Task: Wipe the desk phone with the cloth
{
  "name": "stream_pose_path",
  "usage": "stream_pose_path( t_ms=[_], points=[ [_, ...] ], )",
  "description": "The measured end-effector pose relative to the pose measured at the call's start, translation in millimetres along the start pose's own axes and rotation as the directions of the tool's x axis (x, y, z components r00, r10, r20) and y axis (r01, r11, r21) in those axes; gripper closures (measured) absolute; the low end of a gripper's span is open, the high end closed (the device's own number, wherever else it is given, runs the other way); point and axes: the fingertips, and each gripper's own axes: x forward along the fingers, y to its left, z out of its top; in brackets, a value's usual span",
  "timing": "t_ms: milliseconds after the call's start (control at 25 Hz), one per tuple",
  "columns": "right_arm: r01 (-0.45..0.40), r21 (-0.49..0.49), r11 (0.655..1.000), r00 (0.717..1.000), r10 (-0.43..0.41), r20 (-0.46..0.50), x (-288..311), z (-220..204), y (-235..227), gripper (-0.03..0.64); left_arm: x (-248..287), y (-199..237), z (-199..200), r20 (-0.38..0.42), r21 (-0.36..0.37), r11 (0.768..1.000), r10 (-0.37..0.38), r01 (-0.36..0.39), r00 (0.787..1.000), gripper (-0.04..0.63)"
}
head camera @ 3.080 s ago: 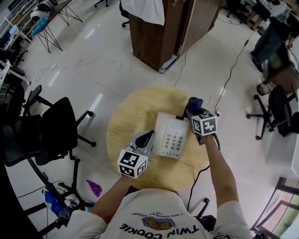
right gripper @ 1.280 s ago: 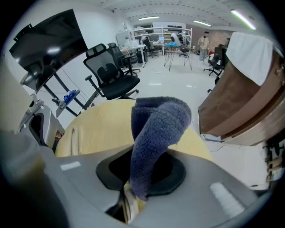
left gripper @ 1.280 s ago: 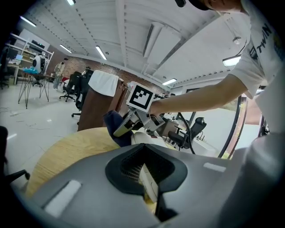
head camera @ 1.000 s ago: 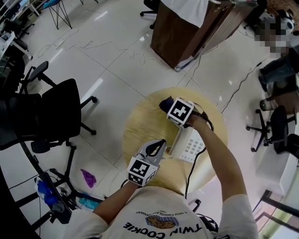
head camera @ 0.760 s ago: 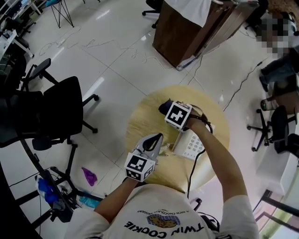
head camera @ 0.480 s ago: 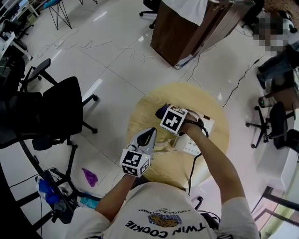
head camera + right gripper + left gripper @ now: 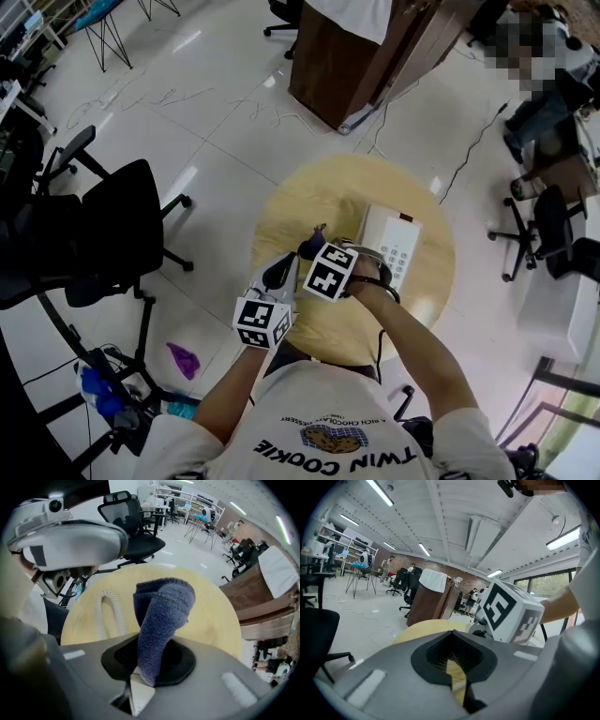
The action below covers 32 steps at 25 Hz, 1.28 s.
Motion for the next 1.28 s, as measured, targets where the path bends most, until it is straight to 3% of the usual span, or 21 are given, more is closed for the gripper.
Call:
stream_pose_path(
  t_ms=[240,400,760,1080,1280],
  points=[
    [0.062,0.024,0.998,0.997,-0.063,0.053,-2.0,-4.8,26.3,0.551,-3.3,2.0,3.4,0.005,0.013,1.000,0.014,-0.014,1.000,0.589],
    [0.103,0.068,0.992,0.982,-0.112,0.149,-11.5,-4.9,36.1,0.551,-0.5,-7.3,7.5,0.011,0.032,0.999,0.003,-0.004,1.000,0.589],
    [0.098,0.152,0.984,0.905,-0.151,0.397,-27.1,-19.3,76.3,0.551,10.6,-30.3,7.7,-0.005,0.067,0.997,-0.033,0.033,0.999,0.589],
    [0.104,0.300,0.948,0.807,-0.256,0.532,-47.3,-62.1,77.0,0.551,31.9,-71.9,-1.5,-0.051,0.108,0.986,-0.119,0.124,0.992,0.589],
    [0.111,0.381,0.918,0.802,-0.309,0.511,-51.9,-111.0,61.6,0.551,48.5,-99.9,-8.9,-0.083,0.135,0.975,-0.166,0.177,0.983,0.589]
  ],
)
